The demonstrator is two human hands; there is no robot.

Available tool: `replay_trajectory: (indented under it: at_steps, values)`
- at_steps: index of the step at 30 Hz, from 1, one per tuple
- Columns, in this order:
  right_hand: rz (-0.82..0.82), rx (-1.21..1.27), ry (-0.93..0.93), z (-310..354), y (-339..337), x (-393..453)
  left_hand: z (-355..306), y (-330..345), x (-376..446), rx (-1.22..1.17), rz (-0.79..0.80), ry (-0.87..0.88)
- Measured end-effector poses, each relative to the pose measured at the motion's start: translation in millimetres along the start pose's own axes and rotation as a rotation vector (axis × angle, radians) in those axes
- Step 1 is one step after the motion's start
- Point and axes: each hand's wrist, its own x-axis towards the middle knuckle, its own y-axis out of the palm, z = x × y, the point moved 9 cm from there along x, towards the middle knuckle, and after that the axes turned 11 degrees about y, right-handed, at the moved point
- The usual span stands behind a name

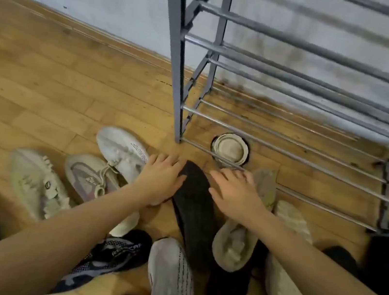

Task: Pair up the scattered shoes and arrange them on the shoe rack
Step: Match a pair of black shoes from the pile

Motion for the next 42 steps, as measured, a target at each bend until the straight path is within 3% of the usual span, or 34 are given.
replay_trajectory:
  at_steps: [6, 9, 14, 18, 22, 25, 30, 35, 42]
  values:
    - [0.023, -0.064, 0.038, -2.2, 57.6, 16.8, 19.1, 59.3, 15.7, 0.045, 0.113, -0.091]
    - [0.055, -0.05, 0.057, 5.8, 73.3, 18.6, 24.7, 69.8, 19.9, 0.027, 0.097, -0.102]
    - [0.061, 0.151, 0.134, 14.8, 71.6, 11.5, 28.6, 58.5, 9.9, -0.257, -0.085, -0.091]
    - [-0.036, 0.371, 0.145, 14.9, 47.4, -7.9, 13.8, 24.2, -10.9, -0.503, -0.356, -0.01]
    - [-0.024, 0.416, 0.154, 26.6, 33.2, -31.8, -1.7, -6.7, -33.0, -0.513, -0.49, 0.075]
    - [-0.07, 0.352, 0.194, 34.5, 25.9, -47.7, -13.8, -24.7, -47.9, -0.462, -0.511, 0.134]
    - [-0.235, 0.452, 0.168, 47.9, 6.7, -64.5, -20.7, -48.6, -70.9, -0.389, -0.554, 0.11]
    - [-0.201, 0.492, 0.055, 48.3, 1.2, -70.4, -23.7, -54.1, -90.5, -0.368, -0.614, 0.222]
    - [-0.19, 0.48, 0.072, 18.9, 14.0, -55.9, -18.6, -31.6, -39.7, -0.465, -0.516, 0.227]
